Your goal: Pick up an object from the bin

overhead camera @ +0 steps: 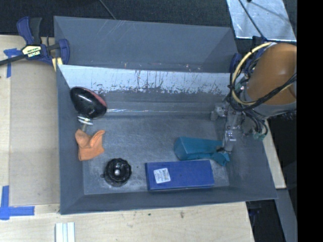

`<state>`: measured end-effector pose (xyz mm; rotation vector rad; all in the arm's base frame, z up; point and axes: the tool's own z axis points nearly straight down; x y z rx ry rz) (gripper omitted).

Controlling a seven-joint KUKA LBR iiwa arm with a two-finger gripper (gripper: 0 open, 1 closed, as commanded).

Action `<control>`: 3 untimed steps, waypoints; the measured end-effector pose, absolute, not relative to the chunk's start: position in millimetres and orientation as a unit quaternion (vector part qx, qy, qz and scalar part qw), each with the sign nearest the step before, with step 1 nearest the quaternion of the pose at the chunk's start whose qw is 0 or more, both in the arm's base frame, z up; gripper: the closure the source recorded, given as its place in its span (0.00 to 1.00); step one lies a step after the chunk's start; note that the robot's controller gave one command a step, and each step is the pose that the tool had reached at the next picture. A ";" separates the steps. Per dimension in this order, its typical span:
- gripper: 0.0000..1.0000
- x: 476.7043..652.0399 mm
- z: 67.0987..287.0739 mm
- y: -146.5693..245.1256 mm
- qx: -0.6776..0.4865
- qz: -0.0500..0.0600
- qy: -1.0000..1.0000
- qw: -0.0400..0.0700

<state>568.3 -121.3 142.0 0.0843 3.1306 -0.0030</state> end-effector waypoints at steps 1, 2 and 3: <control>0.00 546.2 82.5 -98.9 -0.006 -0.001 1.000 0.003; 1.00 548.4 74.2 -93.7 0.043 -0.001 0.999 0.007; 1.00 548.5 74.1 -93.7 0.042 -0.001 0.999 0.007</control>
Offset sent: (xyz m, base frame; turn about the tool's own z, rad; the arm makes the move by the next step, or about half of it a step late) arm -0.0238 0.0287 -0.0720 0.0317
